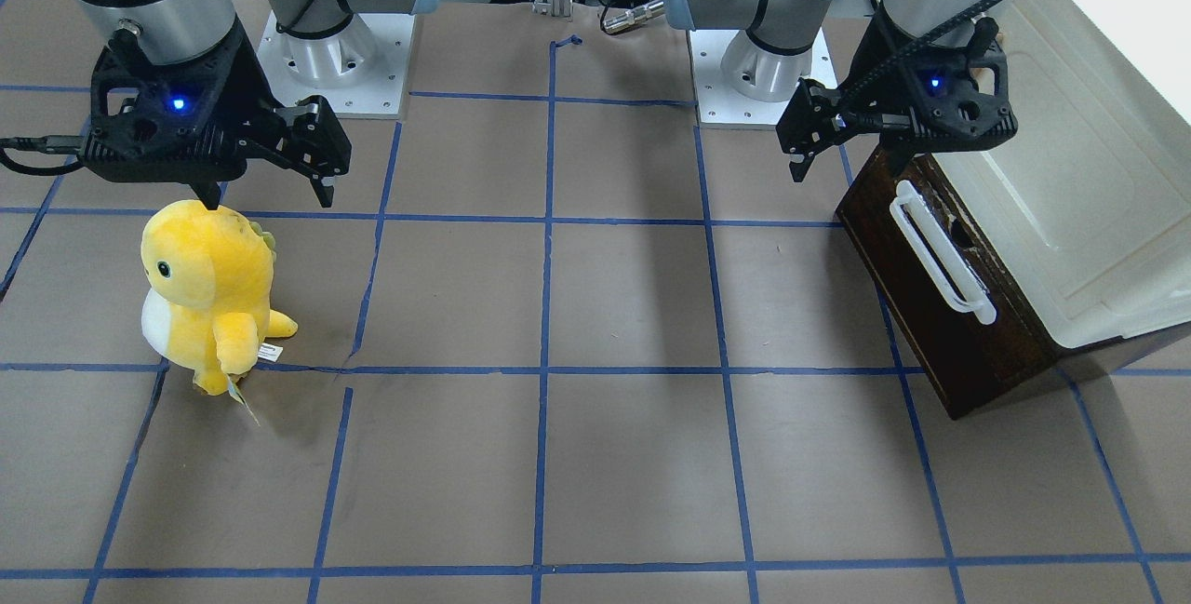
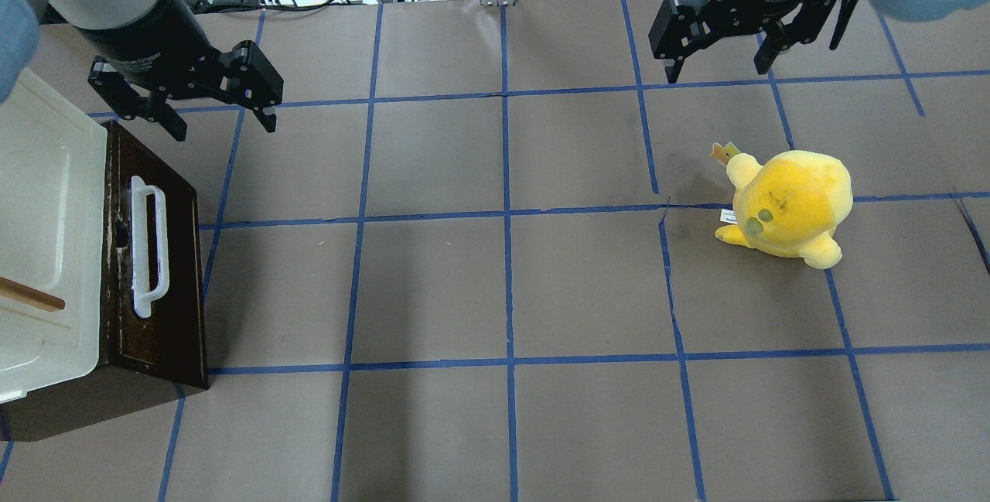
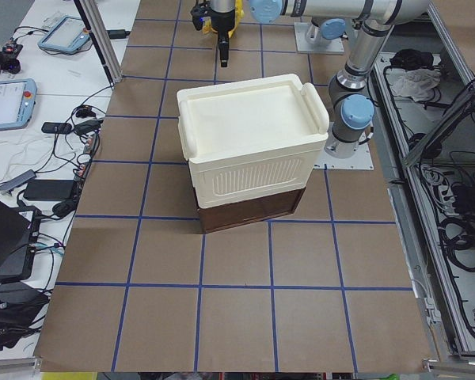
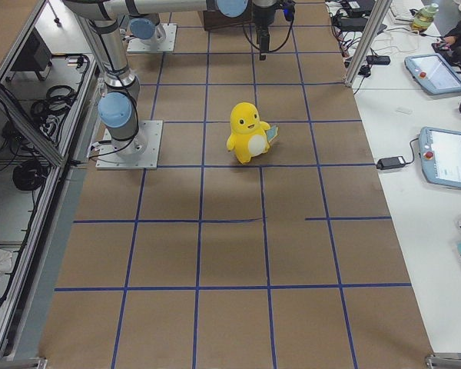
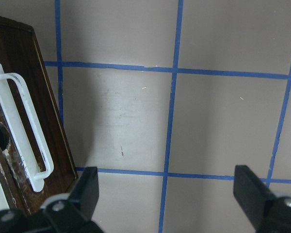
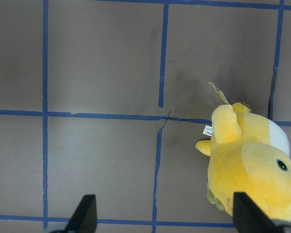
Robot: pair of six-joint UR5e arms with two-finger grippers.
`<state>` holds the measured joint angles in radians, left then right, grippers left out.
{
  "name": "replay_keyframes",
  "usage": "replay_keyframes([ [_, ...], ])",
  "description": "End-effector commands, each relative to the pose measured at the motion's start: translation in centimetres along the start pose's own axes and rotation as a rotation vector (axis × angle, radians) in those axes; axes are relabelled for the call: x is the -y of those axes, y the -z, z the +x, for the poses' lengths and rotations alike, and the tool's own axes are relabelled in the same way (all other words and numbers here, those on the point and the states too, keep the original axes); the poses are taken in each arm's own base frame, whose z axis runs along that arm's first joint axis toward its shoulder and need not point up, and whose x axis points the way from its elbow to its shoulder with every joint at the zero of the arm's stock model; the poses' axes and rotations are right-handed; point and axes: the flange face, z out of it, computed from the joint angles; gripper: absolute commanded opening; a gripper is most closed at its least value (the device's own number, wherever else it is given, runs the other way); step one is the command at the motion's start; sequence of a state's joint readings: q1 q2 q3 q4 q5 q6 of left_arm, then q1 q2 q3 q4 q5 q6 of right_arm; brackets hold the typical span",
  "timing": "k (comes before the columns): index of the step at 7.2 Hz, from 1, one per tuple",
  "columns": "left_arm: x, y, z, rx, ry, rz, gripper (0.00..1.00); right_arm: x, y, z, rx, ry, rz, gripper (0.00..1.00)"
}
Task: Pull drawer sideways
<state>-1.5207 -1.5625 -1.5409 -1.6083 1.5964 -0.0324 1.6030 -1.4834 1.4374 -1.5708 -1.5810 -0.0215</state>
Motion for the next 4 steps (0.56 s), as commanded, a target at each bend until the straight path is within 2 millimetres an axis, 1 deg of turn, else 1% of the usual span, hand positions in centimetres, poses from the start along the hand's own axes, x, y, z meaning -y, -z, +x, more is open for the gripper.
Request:
replay_keyframes([
  [1, 0.22, -0.43, 0.23, -0.001, 0.066, -0.008, 1.0, 0.0, 0.0, -0.01, 0.001, 0.0, 0.0, 1.0],
  [3, 0.13, -0.74, 0.19, 0.012, 0.06, -0.015, 1.0, 0.0, 0.0, 0.0, 0.0, 0.0, 0.0, 1.0],
  [4, 0.23, -1.41, -0.49, 0.105, 0.052, -0.016, 1.0, 0.0, 0.0, 0.0, -0.001, 0.0, 0.0, 1.0],
])
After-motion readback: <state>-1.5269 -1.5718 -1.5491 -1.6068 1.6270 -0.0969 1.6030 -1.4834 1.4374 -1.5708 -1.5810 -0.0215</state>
